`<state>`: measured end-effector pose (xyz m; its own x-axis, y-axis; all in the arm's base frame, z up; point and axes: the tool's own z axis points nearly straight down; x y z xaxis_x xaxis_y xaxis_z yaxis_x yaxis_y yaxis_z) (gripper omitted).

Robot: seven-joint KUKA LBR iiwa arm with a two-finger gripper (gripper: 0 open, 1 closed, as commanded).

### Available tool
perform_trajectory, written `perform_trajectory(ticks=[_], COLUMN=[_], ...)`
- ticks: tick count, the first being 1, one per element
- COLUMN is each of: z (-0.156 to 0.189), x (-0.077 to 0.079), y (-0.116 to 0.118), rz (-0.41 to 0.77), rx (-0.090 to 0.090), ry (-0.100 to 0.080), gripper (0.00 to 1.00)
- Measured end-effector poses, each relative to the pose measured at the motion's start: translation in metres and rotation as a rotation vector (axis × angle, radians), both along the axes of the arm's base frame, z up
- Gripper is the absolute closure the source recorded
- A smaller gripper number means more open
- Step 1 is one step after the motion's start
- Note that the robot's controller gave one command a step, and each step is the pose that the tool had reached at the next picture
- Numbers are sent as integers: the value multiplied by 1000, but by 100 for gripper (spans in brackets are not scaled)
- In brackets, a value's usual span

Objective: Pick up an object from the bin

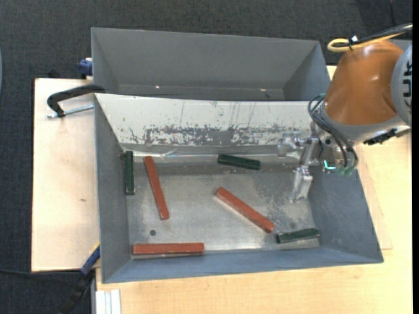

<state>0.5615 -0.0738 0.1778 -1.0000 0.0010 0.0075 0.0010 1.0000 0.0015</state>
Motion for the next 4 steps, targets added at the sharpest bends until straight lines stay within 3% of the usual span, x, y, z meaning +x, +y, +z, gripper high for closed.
perform_trajectory(ticks=[1, 2, 3, 4], z=[5, -65, -90, -64], x=[2, -29, -34, -34], y=[0, 38, 52, 71], rz=[2, 29, 14, -172], rx=[-1, -1, 0, -1], ry=[-9, -13, -6, -14], gripper=[0, 0, 0, 0])
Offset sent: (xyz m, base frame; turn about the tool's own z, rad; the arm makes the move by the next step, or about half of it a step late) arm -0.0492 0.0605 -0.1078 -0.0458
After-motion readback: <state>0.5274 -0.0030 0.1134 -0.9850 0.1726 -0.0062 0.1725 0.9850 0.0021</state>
